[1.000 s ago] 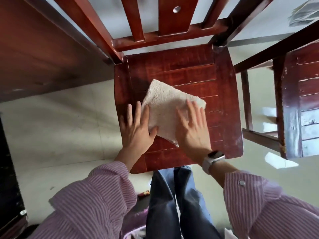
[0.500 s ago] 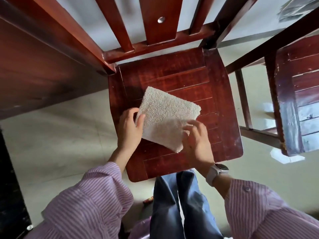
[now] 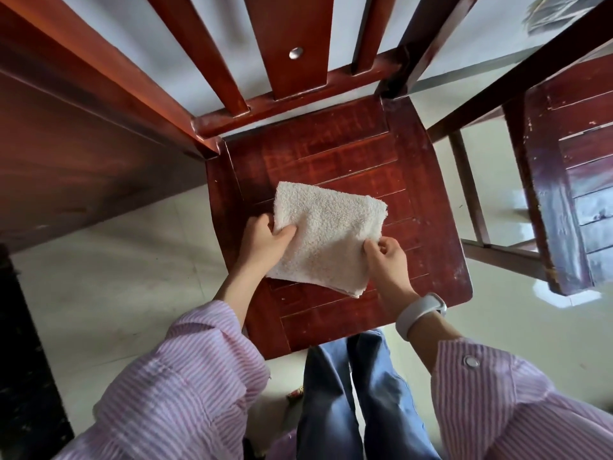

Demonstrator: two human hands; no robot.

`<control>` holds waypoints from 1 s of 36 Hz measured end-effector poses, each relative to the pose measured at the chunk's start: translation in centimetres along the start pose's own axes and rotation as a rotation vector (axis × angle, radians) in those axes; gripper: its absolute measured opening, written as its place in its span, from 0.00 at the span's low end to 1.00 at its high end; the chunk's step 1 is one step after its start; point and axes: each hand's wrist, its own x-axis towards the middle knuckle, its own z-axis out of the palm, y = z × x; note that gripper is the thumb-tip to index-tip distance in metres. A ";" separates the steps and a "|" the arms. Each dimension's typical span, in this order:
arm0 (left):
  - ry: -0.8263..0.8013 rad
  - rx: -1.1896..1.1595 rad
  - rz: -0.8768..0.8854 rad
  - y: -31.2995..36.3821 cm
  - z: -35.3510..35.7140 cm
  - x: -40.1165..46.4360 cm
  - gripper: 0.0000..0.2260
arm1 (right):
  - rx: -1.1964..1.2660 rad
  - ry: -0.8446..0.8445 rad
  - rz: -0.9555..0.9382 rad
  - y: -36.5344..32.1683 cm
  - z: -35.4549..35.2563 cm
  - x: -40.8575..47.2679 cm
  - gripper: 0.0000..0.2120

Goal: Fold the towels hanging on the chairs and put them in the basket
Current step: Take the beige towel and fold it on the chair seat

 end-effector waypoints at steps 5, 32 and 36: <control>-0.105 -0.312 0.032 1.3 -1.0 -3.3 0.11 | 0.016 -0.025 -0.050 -0.5 -2.2 -1.0 0.05; -0.139 0.026 0.524 21.5 7.0 -25.3 0.20 | 0.565 -0.166 -0.254 -2.7 -31.3 -13.6 0.26; -0.155 0.025 0.580 25.9 12.9 -28.9 0.18 | 0.637 -0.046 -0.202 -1.1 -39.6 -14.2 0.07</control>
